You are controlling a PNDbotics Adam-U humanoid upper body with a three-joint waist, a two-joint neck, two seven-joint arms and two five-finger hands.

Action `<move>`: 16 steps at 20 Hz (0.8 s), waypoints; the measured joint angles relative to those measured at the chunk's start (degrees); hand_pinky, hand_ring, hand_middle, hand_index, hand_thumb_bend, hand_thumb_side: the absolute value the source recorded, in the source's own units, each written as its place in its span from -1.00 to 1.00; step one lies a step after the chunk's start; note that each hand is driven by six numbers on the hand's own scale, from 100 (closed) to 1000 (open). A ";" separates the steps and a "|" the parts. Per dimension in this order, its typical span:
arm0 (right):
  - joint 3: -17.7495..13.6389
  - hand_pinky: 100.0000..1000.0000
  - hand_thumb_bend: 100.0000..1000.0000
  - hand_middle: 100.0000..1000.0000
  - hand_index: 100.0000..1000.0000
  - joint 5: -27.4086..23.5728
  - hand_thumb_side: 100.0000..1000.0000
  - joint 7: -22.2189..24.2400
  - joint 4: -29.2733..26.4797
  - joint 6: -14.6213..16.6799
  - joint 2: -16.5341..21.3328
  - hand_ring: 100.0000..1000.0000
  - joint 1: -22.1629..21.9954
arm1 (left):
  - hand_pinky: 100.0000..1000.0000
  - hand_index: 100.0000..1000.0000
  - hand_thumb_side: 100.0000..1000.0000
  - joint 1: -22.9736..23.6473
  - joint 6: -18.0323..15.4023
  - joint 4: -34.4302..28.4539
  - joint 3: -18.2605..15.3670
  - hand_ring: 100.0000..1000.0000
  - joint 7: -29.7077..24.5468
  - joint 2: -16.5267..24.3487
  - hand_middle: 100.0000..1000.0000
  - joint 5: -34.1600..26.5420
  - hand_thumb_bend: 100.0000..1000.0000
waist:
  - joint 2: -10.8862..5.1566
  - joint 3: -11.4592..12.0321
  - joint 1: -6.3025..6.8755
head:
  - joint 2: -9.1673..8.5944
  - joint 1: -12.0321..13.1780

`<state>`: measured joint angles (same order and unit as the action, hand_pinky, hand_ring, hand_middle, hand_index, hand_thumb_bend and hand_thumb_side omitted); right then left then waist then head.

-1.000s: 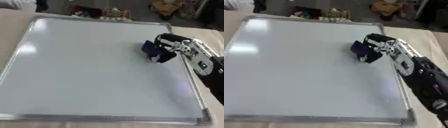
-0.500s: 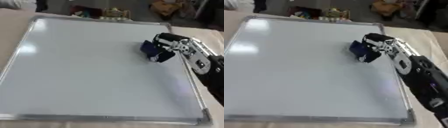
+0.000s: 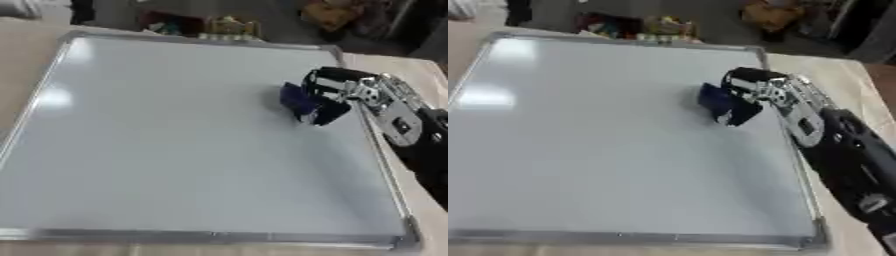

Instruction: Wipe the whiteboard clean with a brush.

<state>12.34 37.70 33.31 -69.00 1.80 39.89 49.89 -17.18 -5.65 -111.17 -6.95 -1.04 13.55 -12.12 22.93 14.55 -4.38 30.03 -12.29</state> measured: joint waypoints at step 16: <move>-0.27 0.35 -0.50 0.27 -0.92 -1.73 -0.67 0.04 -0.14 -0.73 0.00 0.65 -0.05 | -0.10 -0.18 0.72 -0.04 0.10 0.00 0.01 -0.40 0.08 0.00 -0.20 -0.44 -0.75 | 0.00 0.03 0.00 | -0.48 0.01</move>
<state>12.08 35.97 33.35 -69.14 1.07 39.89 49.84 -17.22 -5.55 -111.17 -6.94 -0.96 13.55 -12.56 22.93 14.58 -4.38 29.54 -12.29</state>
